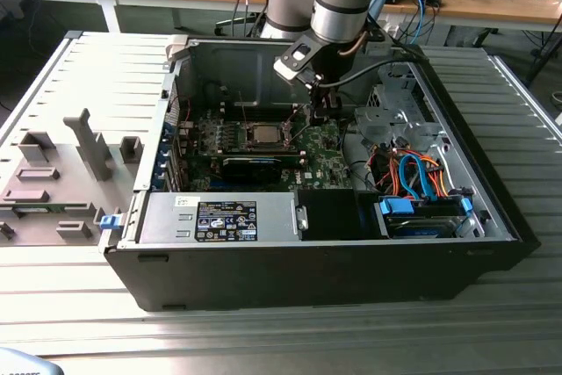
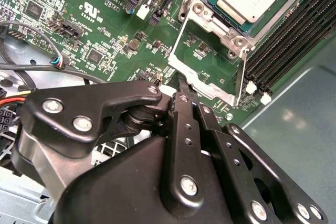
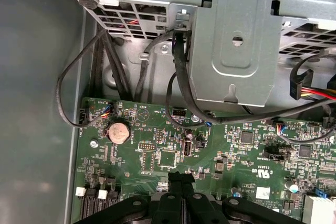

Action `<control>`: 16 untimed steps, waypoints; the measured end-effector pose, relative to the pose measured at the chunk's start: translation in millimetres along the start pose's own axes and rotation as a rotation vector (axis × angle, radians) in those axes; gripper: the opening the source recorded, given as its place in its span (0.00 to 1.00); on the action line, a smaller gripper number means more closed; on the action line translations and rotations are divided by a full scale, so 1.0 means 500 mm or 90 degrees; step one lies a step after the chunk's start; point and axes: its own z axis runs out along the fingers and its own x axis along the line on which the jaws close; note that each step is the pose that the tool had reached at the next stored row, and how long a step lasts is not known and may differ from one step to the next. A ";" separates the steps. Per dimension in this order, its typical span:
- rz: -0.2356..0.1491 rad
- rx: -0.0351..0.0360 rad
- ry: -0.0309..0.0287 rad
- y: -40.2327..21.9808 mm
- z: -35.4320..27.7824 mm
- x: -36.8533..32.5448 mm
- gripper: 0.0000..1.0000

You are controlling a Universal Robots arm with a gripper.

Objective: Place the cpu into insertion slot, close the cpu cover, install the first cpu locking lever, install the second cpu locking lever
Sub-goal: 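Close the cpu cover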

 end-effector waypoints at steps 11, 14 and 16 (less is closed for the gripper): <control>0.000 0.0000 0.0000 0.000 0.005 0.000 0.11; 0.000 0.0000 0.0000 0.000 0.006 0.000 0.11; 0.000 0.0000 0.0000 0.000 0.007 0.000 0.11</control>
